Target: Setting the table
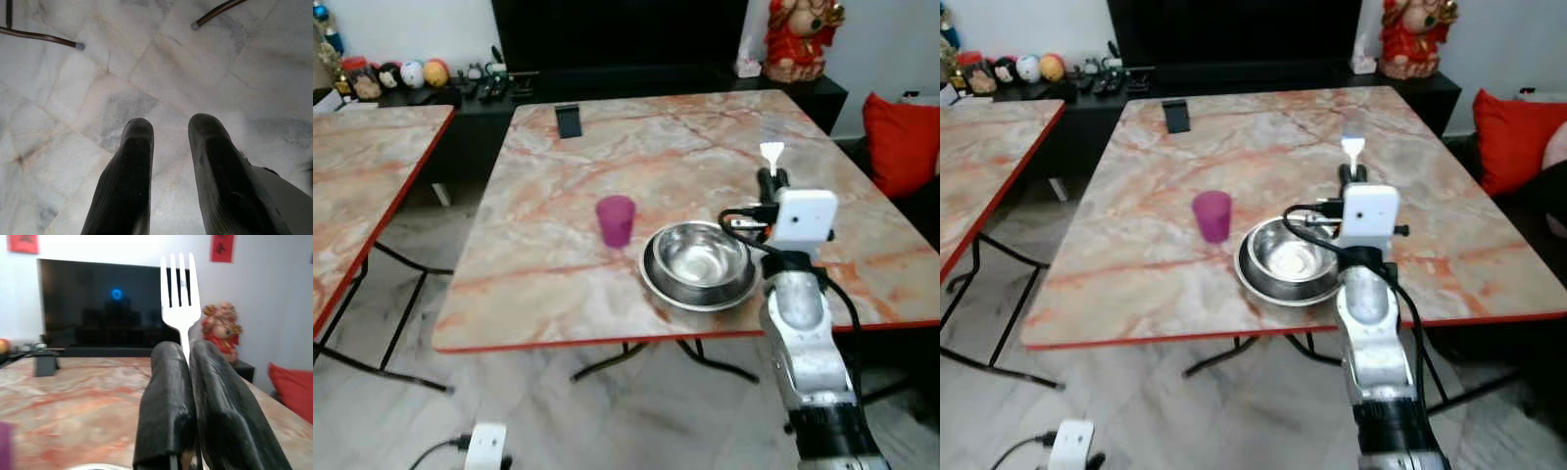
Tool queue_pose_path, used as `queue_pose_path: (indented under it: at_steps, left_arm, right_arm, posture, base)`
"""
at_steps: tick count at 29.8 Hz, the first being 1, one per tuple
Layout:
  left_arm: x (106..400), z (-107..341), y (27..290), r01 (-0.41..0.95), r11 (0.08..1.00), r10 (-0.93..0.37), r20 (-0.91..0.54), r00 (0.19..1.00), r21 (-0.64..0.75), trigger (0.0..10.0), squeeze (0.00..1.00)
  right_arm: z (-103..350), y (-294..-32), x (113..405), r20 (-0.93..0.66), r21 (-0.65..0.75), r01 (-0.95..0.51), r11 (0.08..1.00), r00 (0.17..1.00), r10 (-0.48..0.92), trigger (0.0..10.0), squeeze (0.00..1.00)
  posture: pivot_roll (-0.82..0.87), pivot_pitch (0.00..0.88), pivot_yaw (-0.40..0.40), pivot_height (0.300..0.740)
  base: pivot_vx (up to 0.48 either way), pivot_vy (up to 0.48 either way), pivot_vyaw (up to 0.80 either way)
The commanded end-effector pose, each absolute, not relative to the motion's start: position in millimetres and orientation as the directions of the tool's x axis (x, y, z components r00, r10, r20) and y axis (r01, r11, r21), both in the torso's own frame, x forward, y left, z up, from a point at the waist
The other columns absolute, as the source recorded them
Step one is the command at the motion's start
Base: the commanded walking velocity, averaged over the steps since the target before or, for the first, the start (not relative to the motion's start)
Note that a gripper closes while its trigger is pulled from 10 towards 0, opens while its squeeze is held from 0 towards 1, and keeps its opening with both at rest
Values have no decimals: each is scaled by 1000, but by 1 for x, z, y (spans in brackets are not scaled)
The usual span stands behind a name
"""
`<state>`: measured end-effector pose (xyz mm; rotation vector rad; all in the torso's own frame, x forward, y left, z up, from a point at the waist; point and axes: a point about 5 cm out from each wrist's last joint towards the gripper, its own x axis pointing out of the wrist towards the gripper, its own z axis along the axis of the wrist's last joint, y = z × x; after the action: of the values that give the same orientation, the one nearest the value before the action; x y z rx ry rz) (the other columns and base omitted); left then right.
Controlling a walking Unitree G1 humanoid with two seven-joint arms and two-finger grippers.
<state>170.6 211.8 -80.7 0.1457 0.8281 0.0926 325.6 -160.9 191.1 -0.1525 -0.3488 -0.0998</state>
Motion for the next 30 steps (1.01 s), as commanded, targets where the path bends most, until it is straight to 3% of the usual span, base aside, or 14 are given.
queue_pose_path:
  at_steps: [1,5,30]
  left_arm:
    - [167,-83,211,-8,986,130,-745,654,165,10000,0]
    - [166,-83,212,-11,986,135,-747,651,168,10000,0]
    - [167,-83,212,-32,990,125,-742,659,139,10000,0]
  right_arm:
    - [191,-168,326,342,-136,143,980,936,-89,10000,0]
    - [192,-169,328,336,-139,139,981,938,-86,10000,0]
    - [187,-173,337,258,-120,113,986,963,-79,10000,0]
  posture:
    - [-107,0,71,740]
    - [-104,0,72,740]
    - [-99,0,78,740]
  base:
    - [0,-341,0]
    - [0,-314,0]
    - [10,0,0]
